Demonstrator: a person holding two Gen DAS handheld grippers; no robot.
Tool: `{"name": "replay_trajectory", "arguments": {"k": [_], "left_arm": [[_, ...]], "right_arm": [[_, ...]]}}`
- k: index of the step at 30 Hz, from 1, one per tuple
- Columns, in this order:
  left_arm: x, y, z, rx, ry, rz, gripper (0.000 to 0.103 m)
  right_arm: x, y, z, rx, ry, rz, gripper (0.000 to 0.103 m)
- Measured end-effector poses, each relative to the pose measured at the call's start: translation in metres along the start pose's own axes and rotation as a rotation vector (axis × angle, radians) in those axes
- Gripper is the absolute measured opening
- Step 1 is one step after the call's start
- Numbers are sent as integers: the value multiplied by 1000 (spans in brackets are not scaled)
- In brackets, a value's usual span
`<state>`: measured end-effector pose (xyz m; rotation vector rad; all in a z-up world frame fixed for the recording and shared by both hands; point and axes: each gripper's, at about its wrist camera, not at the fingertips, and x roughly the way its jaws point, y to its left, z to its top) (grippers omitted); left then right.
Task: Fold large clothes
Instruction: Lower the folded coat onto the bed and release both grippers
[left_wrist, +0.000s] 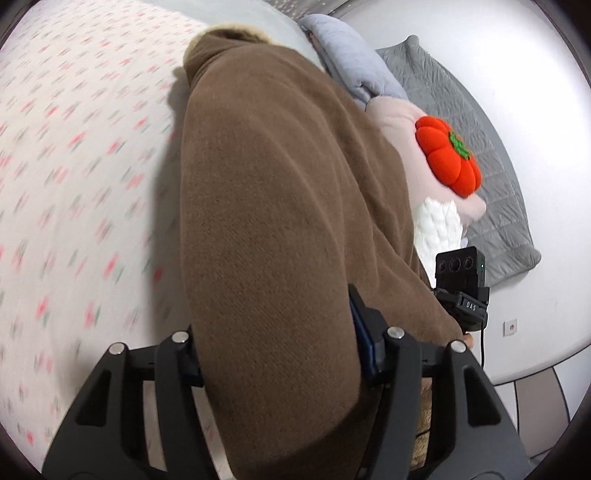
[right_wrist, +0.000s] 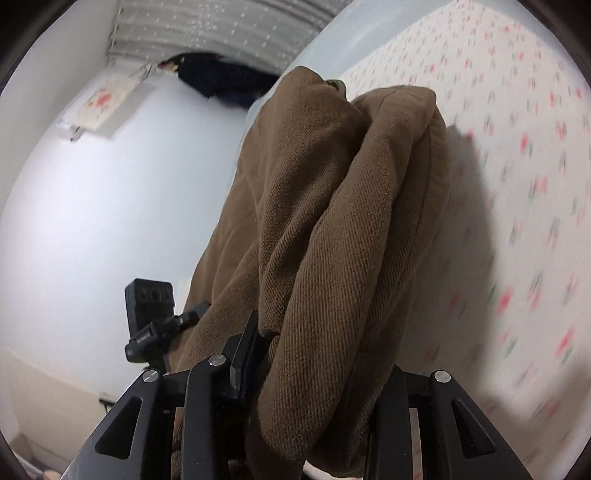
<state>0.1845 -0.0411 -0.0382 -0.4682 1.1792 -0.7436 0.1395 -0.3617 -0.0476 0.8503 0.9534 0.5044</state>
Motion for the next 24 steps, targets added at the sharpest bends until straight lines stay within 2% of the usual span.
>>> {"name": "replay_trajectory", "arguments": {"k": [2, 3, 5, 7, 10, 12, 14, 16, 18, 20, 22, 24], "left_arm": [[3, 8, -19, 4, 22, 21, 63], [7, 13, -23, 2, 36, 33, 67], [27, 28, -35, 12, 57, 123, 80], [30, 35, -40, 34, 0, 138, 93], [21, 28, -39, 40, -28, 176, 94], [9, 9, -39, 109, -84, 271, 94], [-5, -12, -39, 220, -178, 387, 94], [-11, -23, -36, 280, -243, 444, 94], [-15, -21, -29, 294, -278, 451, 94], [-11, -24, -22, 281, -298, 441, 94], [-10, -22, -17, 272, -308, 421, 94], [-2, -25, -14, 270, -333, 411, 94]], "right_arm": [[8, 0, -23, -3, 23, -5, 36], [11, -2, -29, -5, 30, -16, 38], [19, -16, -42, 13, 32, -65, 47], [26, -33, -45, 24, 15, -103, 67], [25, -43, -49, 26, -38, -93, 69], [16, -26, -48, -25, -50, -158, 69], [-3, 0, -41, -123, -85, -261, 70], [-19, 20, -33, -184, -128, -312, 70], [-35, 42, -23, -236, -193, -324, 70], [-37, 57, -2, -264, -232, -294, 70], [-23, 66, 20, -294, -219, -278, 70], [-6, 71, 19, -311, -191, -294, 70]]}}
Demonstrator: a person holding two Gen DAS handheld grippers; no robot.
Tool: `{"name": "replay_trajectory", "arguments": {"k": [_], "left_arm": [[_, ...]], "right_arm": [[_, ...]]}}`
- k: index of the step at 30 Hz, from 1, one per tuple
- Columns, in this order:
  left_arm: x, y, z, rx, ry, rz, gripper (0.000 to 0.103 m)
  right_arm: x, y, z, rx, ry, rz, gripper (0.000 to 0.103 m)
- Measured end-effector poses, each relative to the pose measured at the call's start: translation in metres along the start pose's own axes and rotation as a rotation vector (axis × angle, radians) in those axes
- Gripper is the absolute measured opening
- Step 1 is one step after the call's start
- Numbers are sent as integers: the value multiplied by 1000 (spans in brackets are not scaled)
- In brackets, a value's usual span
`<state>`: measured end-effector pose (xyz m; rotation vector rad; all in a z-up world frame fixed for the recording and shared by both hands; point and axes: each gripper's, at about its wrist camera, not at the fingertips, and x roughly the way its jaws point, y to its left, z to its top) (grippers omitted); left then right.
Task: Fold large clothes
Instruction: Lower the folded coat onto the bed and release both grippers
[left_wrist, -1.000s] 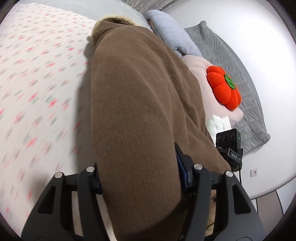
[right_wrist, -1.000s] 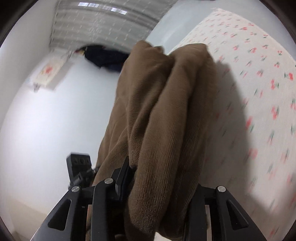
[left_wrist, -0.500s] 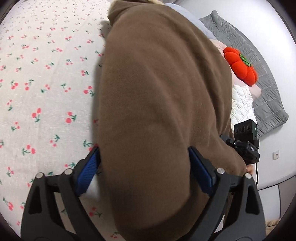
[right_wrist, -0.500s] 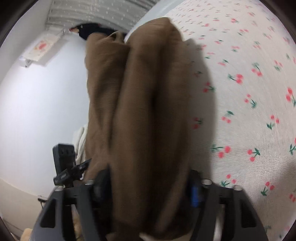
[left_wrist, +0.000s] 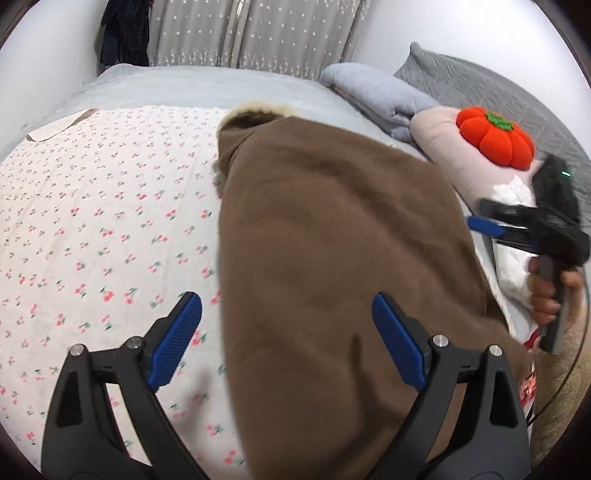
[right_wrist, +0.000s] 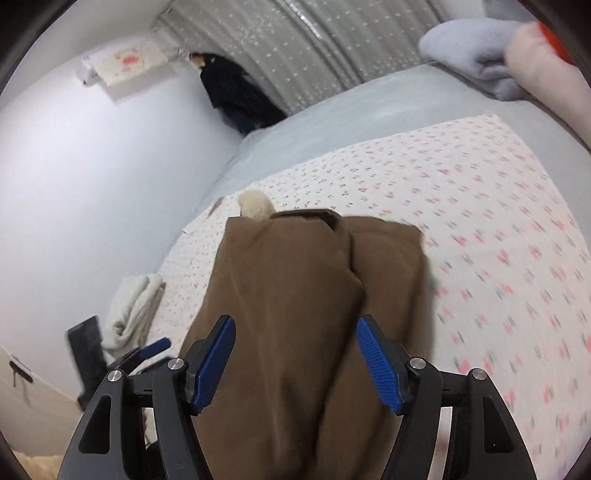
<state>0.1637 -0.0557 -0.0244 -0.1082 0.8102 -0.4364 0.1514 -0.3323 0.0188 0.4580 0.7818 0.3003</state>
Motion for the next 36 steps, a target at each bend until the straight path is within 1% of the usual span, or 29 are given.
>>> {"name": "replay_trajectory", "arguments": {"k": [1, 2, 3, 4, 5, 6, 7, 8, 9, 10, 11, 13, 14, 15, 16, 17, 18, 19, 21, 22, 24, 26, 28, 30, 31, 32, 33, 34, 36], "left_arm": [[1, 0, 0, 3, -16, -1, 94], [5, -2, 5, 12, -37, -1, 94], [5, -3, 7, 22, -53, 3, 94], [1, -3, 3, 32, -63, 10, 94], [2, -6, 9, 54, -83, 13, 94], [1, -10, 12, 72, -100, 5, 94], [-1, -12, 14, 85, -114, -5, 94], [0, -16, 17, 100, -128, -23, 94], [2, -18, 19, 108, -134, -44, 94], [9, -23, 21, 112, -123, -80, 94], [18, -27, 21, 112, -87, -115, 94], [34, -31, 18, 102, -27, -167, 94], [41, -34, 14, 112, -20, -179, 94], [45, -38, 11, 130, -16, -177, 96], [49, -42, 7, 157, -10, -172, 98], [51, -46, 5, 184, -6, -159, 99], [52, -48, 4, 207, -3, -141, 99], [51, -50, 3, 227, -3, -120, 99], [49, -47, 3, 229, -5, -103, 99], [48, -47, 4, 223, -5, -101, 99], [47, -46, 4, 214, -5, -94, 99], [44, -45, 6, 213, -4, -86, 99], [40, -47, 5, 208, -4, -92, 99], [30, -48, 2, 190, -5, -122, 99], [20, -49, -2, 182, -10, -152, 99], [12, -51, -8, 185, -16, -176, 99], [4, -52, -16, 197, -22, -195, 99], [0, -56, -22, 209, -25, -207, 99], [-5, -59, -47, 262, 0, -227, 99]], "right_arm": [[13, 0, 7, -4, 16, -15, 69], [28, -5, 0, 4, 41, -50, 65], [39, -7, 4, 16, 62, -73, 37], [53, -5, 13, 22, 88, -84, 14], [56, -3, 14, 26, 94, -63, 13], [50, 0, 16, 23, 63, -39, 11], [37, 6, 19, 17, 13, 10, 10], [18, 7, 23, 25, -56, 92, 10], [5, 2, 24, 40, -96, 125, 9], [-1, -4, 23, 52, -117, 128, 9], [-3, -14, 23, 69, -129, 116, 9], [1, -51, 13, 163, -124, 124, 9], [8, -78, 4, 229, -118, 120, 9], [15, -99, -5, 274, -104, 109, 9], [26, -123, -18, 341, -81, 123, 10], [36, -135, -30, 381, -63, 143, 12], [38, -138, -36, 388, -65, 152, 14], [34, -135, -40, 374, -87, 153, 18], [18, -117, -39, 321, -111, 110, 24], [11, -109, -38, 294, -116, 86, 24], [-11, -78, -34, 171, -136, 10, 24], [-33, -41, -40, 47, -148, -8, 24], [-49, 5, -58, -94, -131, -7, 24], [-49, 35, -77, -198, -95, -13, 24], [-46, 44, -87, -233, -79, -35, 24], [-40, 49, -98, -265, -58, -77, 24], [-28, 45, -106, -279, -26, -120, 22], [-20, 36, -119, -277, 14, -176, 22], [-7, 13, -134, -268, 41, -262, 21]]}}
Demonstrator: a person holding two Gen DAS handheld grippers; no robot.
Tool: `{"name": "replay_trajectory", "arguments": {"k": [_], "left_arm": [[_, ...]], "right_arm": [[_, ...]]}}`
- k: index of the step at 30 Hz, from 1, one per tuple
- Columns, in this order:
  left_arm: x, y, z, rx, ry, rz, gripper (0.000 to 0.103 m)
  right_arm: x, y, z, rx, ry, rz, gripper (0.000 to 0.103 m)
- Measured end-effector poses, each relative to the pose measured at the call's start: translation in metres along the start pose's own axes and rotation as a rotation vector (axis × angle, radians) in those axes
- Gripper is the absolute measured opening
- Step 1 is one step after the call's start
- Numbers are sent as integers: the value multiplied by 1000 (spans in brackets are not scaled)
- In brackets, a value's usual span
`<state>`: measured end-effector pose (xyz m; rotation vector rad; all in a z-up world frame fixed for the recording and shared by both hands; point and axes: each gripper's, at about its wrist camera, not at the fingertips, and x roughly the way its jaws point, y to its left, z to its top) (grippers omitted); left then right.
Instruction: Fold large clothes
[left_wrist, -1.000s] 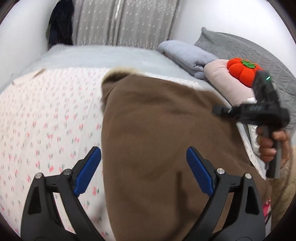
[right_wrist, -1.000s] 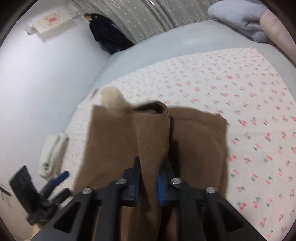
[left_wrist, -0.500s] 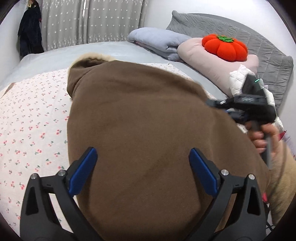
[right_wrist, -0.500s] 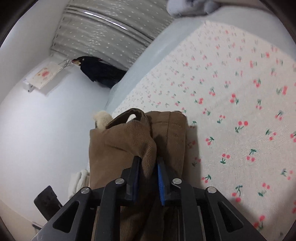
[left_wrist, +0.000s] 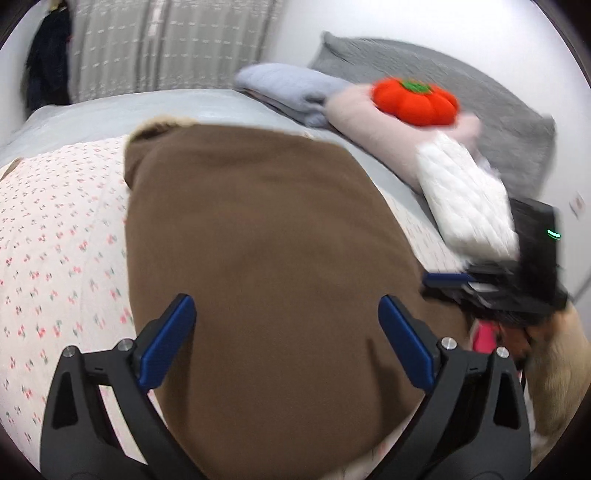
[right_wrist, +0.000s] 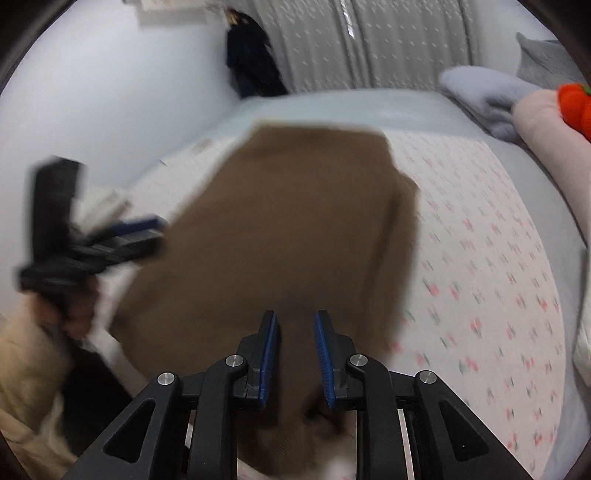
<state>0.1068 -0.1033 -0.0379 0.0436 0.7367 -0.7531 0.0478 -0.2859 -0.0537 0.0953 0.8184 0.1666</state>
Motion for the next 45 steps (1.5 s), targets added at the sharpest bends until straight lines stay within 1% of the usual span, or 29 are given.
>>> {"name": "replay_trajectory", "arguments": {"k": [1, 3, 4, 5, 7, 9, 10, 11, 13, 15, 17, 18, 19, 20, 23, 25, 26, 28, 30, 33, 34, 36, 38, 41, 45], "left_arm": [[2, -3, -8, 18, 16, 7, 99], [5, -19, -28, 141, 2, 110, 100], [5, -27, -34, 195, 10, 165, 100], [2, -33, -35, 206, 22, 186, 99], [-8, -34, -33, 153, 29, 153, 99], [-17, -32, -33, 83, 27, 119, 99], [-18, -32, -37, 49, 37, 111, 99], [-18, -33, -40, 35, 44, 120, 99], [-17, -35, -47, 23, 54, 158, 99], [-23, -38, -52, -22, 83, 175, 99], [-29, -38, -56, -70, 106, 206, 99], [-33, -38, -57, -91, 110, 216, 99], [-38, -39, -57, -115, 109, 223, 99], [-43, -41, -57, -144, 107, 240, 99], [-51, -47, -57, -198, 115, 289, 99], [-54, -53, -57, -210, 137, 331, 100], [-56, -57, -57, -209, 146, 361, 100], [-60, -61, -58, -215, 156, 410, 100], [-64, -63, -60, -242, 173, 450, 102], [-68, -65, -61, -261, 184, 474, 102], [-69, -66, -63, -260, 186, 488, 102], [-70, -69, -64, -257, 188, 513, 102], [-70, -72, -65, -260, 193, 521, 102], [-72, -75, -66, -264, 196, 523, 102], [-72, -79, -66, -255, 196, 536, 102]], "right_arm": [[5, -12, -14, 13, 5, -27, 21], [4, -33, -29, 131, 1, 24, 23], [1, -38, -30, 157, -8, 35, 24], [-6, -38, -29, 163, -27, 23, 24], [-22, -30, -24, 148, -61, 8, 25], [-39, -17, -21, 123, -98, 29, 26], [-40, -15, -22, 112, -109, 39, 26], [-44, -7, -21, 93, -119, 54, 27], [-40, 2, -23, 74, -114, 70, 30], [-29, 6, -33, 82, -62, 61, 30], [-23, 0, -49, 138, -26, 40, 31], [-27, -6, -54, 185, -21, 55, 34], [-32, -12, -58, 224, -28, 65, 42], [-37, -14, -61, 249, -31, 63, 44], [-54, -1, -62, 234, -36, 1, 50], [-63, 10, -62, 233, -38, -35, 63], [-69, 17, -61, 238, -40, -61, 66], [-73, 27, -61, 235, -38, -110, 76], [-77, 41, -62, 215, -36, -190, 79], [-81, 57, -63, 198, -19, -250, 82], [-82, 60, -63, 193, -11, -265, 85], [-84, 68, -63, 177, -6, -313, 86], [-84, 73, -64, 170, -11, -354, 86], [-81, 75, -65, 177, 6, -373, 87], [-79, 76, -67, 187, 22, -376, 87]]}}
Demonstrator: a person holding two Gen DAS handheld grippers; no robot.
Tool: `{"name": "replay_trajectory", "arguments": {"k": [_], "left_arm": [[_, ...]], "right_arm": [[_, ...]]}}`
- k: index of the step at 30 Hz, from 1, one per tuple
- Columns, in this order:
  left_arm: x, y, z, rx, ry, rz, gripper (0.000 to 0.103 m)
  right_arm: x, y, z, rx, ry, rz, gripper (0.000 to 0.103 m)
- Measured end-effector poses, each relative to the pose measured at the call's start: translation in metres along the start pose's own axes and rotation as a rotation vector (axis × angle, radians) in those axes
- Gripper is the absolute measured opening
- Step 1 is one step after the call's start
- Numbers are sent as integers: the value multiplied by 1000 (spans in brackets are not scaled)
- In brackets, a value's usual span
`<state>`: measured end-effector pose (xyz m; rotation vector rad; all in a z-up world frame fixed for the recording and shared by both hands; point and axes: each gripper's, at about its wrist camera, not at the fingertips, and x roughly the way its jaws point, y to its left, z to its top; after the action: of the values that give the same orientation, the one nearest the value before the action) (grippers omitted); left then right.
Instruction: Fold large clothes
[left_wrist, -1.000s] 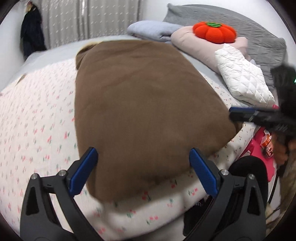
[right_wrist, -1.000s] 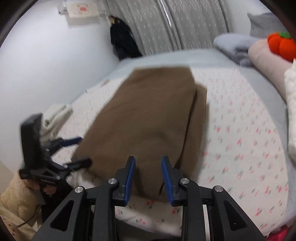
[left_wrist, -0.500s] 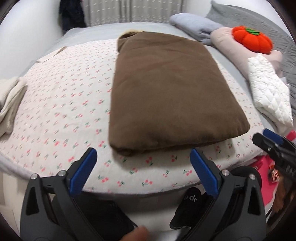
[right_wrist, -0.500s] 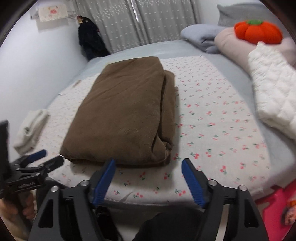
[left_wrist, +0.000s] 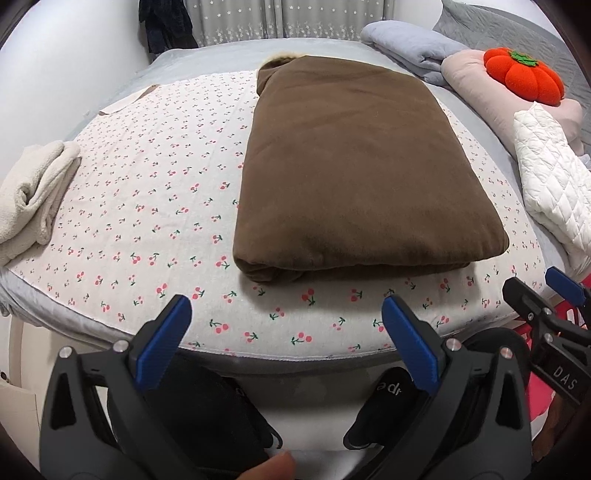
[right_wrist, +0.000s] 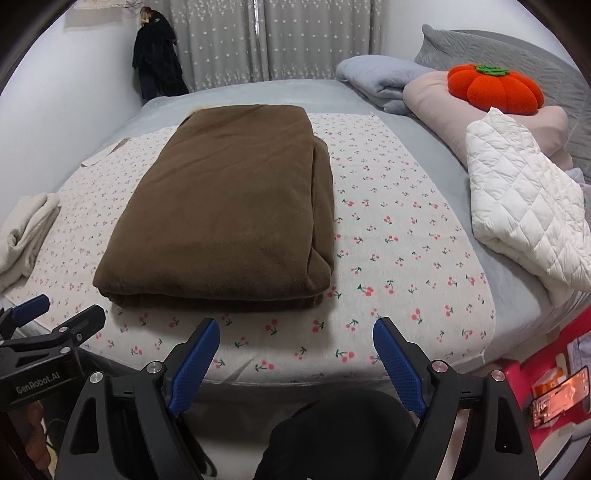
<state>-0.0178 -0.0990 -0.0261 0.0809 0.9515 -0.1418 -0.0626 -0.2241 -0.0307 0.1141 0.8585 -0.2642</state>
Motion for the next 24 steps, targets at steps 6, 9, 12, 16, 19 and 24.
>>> {"name": "replay_trajectory", "arguments": {"k": [6, 9, 12, 16, 19, 24], "left_arm": [[-3, -6, -1, 14, -8, -6, 102], [-4, -9, -2, 18, -9, -8, 102], [-5, -11, -3, 24, -9, -10, 102], [-5, -14, -4, 26, -7, -8, 102], [-4, -16, -4, 27, -4, -8, 102], [-3, -17, -4, 28, 1, -11, 102]], "right_arm": [[0, -1, 0, 11, 12, 9, 87], [-1, -1, -1, 14, 14, 13, 87], [-1, -1, -1, 13, 15, 13, 87], [-1, -1, -1, 15, 13, 14, 87], [-1, -1, -1, 14, 15, 13, 87], [0, 1, -1, 8, 20, 16, 87]]}}
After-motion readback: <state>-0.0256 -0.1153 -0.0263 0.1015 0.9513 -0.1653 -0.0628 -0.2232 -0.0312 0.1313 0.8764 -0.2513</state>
